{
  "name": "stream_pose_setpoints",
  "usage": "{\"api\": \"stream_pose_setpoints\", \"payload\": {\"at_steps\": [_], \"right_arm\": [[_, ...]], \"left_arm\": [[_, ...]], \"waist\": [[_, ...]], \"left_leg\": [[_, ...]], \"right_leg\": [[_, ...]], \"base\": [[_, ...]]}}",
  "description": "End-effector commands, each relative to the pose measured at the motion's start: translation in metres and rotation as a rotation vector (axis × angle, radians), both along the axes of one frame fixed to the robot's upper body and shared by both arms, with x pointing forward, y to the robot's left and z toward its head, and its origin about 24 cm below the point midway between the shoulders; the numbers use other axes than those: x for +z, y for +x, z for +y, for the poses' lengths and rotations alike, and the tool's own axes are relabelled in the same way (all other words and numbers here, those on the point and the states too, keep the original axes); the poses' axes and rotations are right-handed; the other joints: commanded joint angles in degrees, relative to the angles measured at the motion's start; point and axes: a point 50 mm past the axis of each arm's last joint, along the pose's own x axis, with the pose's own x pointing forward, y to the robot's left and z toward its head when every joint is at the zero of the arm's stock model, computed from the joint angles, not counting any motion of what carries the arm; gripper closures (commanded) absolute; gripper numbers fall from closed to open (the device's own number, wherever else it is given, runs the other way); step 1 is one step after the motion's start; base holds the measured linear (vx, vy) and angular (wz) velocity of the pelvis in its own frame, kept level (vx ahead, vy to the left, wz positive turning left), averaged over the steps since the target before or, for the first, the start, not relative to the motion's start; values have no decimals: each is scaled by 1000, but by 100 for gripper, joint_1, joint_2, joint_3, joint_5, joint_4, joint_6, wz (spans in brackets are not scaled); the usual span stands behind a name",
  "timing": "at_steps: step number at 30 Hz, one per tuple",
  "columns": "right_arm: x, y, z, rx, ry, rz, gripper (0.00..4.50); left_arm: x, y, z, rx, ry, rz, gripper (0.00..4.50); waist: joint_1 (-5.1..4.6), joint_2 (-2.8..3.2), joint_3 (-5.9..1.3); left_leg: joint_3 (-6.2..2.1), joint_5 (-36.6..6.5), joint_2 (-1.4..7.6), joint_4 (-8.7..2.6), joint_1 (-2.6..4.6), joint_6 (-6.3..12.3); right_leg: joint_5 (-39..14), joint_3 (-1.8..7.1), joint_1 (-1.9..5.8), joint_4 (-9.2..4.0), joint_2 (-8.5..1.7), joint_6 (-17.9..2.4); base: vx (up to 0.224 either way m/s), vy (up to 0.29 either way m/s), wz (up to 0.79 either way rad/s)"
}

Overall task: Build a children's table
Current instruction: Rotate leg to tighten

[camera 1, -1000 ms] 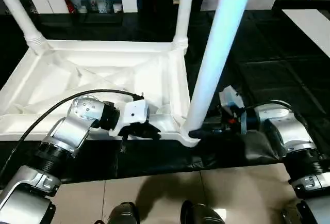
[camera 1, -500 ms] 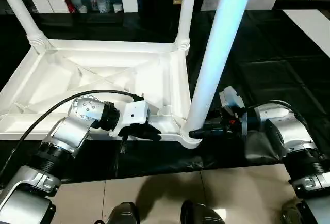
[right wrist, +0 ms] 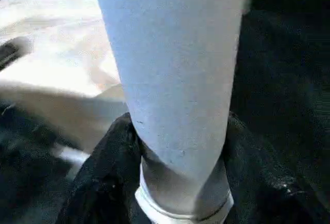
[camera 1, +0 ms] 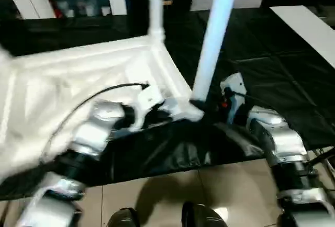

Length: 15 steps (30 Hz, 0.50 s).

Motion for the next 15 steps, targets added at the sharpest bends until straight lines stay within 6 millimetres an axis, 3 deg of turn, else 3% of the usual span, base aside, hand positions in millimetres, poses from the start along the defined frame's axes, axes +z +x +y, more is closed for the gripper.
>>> {"api": "stream_pose_setpoints", "payload": {"at_steps": [1,2,6,7,8,15], "right_arm": [[-16,-13,53,103,31,95,255],[-18,-9,57,2,27,102,255],[-16,-4,64,-108,66,93,255],[-15,-3,65,-119,90,92,199],[-14,-2,66,-138,100,79,185],[-13,-1,54,-181,49,25,132]], "left_arm": [[28,7,-36,24,-88,-112,450],[30,10,-43,59,-91,-129,450],[33,9,-51,67,-92,-147,450],[33,9,-52,66,-96,-147,450],[33,8,-52,55,-91,-150,450],[29,5,-41,9,-58,-156,450]], "waist": [[9,-26,-460],[16,-23,-467],[-2,-2,-491],[-5,-1,-495],[-3,7,-499],[-20,0,-509]], "left_leg": [[-69,-1195,139,-386,82,346],[-78,-1191,144,-389,87,347],[-83,-1171,154,-398,76,365],[-76,-1170,151,-396,73,386],[-79,-1159,153,-398,70,394],[-69,-1128,160,-403,62,415]], "right_leg": [[-2966,227,323,-532,-407,-592],[-2942,225,321,-528,-412,-591],[-2578,231,339,-498,-414,-654],[-2471,238,340,-489,-416,-684],[-2410,238,349,-479,-415,-704],[-2193,249,376,-452,-415,-804]], "base": [[0,0,0],[0,0,0],[0,0,0],[0,0,0],[0,0,0],[0,0,0]]}}
